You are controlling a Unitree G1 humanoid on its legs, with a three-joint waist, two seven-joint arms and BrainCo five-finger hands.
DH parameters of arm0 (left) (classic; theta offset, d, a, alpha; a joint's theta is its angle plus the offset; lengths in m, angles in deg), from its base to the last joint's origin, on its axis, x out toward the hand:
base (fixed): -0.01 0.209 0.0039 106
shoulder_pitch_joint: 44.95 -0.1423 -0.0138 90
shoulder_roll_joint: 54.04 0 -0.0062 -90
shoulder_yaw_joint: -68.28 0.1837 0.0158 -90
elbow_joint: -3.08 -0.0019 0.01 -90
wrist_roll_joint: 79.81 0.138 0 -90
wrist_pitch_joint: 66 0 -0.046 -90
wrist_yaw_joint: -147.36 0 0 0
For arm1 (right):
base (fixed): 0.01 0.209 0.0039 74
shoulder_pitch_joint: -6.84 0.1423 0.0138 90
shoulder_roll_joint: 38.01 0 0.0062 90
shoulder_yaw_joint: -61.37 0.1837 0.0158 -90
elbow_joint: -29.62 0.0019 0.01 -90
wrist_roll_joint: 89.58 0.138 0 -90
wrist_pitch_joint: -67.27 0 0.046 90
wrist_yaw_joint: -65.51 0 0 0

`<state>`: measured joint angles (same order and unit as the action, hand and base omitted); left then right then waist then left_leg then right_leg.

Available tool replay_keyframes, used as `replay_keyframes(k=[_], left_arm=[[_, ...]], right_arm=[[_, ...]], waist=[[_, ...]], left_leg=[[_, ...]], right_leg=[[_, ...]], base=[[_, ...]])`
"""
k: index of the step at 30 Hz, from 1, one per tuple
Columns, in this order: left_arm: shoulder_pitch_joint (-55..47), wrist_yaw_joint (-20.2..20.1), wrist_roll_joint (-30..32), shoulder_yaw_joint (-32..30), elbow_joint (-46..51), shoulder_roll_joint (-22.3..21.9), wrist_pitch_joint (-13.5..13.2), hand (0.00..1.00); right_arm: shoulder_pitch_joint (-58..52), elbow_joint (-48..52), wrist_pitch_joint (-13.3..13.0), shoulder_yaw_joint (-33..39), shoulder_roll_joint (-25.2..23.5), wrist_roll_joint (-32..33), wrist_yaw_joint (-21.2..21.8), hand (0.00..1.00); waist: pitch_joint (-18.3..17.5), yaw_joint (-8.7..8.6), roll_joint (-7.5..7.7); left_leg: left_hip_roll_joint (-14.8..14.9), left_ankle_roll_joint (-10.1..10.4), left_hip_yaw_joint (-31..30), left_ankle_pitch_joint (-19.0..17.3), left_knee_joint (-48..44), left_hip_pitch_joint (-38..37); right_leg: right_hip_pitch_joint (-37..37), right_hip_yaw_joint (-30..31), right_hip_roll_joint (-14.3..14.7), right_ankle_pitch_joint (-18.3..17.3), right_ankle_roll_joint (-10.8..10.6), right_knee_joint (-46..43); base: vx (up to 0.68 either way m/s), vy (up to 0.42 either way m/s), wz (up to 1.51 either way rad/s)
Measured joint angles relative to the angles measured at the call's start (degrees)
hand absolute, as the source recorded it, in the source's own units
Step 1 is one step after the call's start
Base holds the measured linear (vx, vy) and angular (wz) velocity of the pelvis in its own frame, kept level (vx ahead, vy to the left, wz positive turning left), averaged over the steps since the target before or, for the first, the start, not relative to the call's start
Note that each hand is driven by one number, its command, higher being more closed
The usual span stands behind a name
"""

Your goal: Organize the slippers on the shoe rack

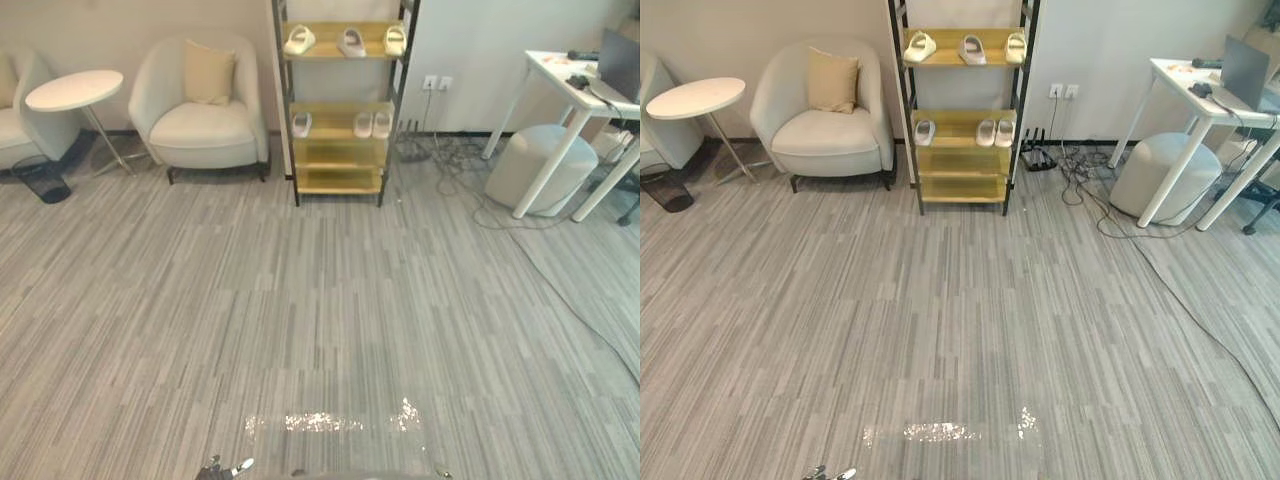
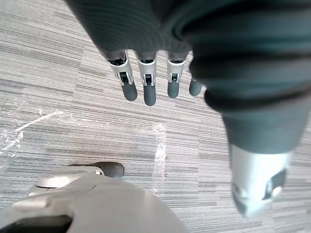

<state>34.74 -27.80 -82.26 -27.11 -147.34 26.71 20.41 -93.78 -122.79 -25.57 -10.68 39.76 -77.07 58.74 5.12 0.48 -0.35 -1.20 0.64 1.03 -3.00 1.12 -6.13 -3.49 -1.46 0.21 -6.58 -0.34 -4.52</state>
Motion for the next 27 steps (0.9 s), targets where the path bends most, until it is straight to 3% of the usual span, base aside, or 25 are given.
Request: replay_keyframes(k=[9,27], left_arm=[[1.0,0.0,0.1,-0.4,-1.1,0.0,-0.8,0.0],[2.2,0.2,1.3,-0.4,-2.0,0.3,-0.7,0.0]], right_arm=[[2.8,-1.6,-0.1,2.6,-0.7,-0.1,-0.1,0.0],[4.0,-1.4,-0.1,4.5,-1.4,-0.1,-0.1,0.0]], waist=[[1.3,0.02,0.26],[2.5,0.05,0.46]], left_leg=[[-0.3,-0.3,0.8,0.3,2.8,-1.9],[0.0,-0.1,3.1,0.2,3.5,-2.3]], right_leg=[[-2.6,0.5,-0.1,1.6,-0.6,4.8],[-2.5,2.3,0.1,2.2,-0.5,5.9]], base=[[0.03,-0.004,-0.02],[-0.01,-0.016,-0.06]])
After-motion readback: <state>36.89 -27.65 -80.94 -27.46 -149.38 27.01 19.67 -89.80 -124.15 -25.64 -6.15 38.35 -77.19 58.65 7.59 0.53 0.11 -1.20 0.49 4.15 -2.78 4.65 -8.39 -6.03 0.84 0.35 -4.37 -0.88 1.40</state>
